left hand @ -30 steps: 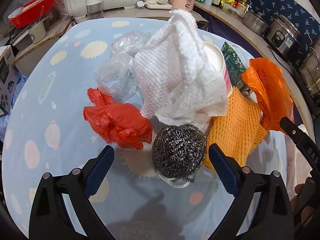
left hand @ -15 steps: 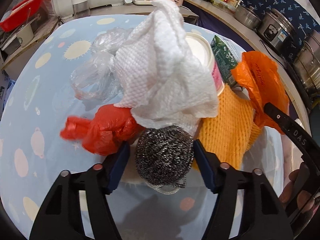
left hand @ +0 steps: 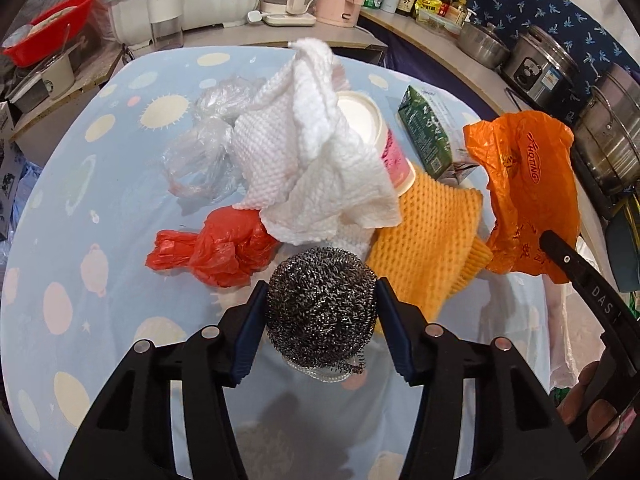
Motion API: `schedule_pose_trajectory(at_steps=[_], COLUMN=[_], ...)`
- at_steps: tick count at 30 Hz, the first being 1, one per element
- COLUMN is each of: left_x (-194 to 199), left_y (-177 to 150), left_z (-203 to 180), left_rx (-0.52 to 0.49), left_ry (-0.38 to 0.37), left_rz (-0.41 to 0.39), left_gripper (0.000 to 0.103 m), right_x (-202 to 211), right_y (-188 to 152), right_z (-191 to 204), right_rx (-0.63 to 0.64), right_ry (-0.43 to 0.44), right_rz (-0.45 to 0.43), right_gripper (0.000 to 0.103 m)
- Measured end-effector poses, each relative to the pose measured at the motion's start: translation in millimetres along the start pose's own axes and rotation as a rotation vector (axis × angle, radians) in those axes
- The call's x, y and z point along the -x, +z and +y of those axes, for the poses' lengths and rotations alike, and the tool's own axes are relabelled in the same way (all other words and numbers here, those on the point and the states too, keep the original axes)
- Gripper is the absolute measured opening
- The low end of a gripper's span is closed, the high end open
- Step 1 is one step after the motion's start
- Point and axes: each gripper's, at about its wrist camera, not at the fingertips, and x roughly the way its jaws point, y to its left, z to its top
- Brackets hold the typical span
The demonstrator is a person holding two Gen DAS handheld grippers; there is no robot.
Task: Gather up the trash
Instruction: 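Carry the scrubber and thin orange bag over the white trash bin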
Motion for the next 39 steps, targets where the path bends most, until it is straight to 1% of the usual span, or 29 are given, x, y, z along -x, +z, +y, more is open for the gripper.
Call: schedule_pose_trajectory(at_steps=[10, 15, 20, 30, 39], left_x=[46.5, 70.2, 88.5, 108.0, 114.4], left_y=[-9.9, -15.2, -21.1, -39.1, -60.1], left_z=[-15.7, -31.4, -54.3, -123.7, -198.5], left_rx=[-0.035, -0.064, -0.108, -0.242, -0.389], left_ry=[-0.038, -0.066, -0.097, -0.174, -0.244], left_rz=[-0.07, -0.109, -0.138, -0.164, -0.172], left_gripper=[0.051, 0.051, 0.051, 0.051, 0.051], right_x=[63.4, 97.1, 125.4, 161.8, 177.1], right_y=[-8.1, -12.1, -18.9, -39.4, -58.6], right_z=[-18.5, -37.1, -64.1, -132.4, -183.6], right_rx=[-0.031, -0.056, -0.091, -0.198, -0.289], right_ry=[-0.032, -0.058, -0.108, -0.217, -0.279], right_rz=[-0.096, -0.146, -0.176, -0.205, -0.208], right_gripper=[0.013, 0.013, 0.013, 0.013, 0.013])
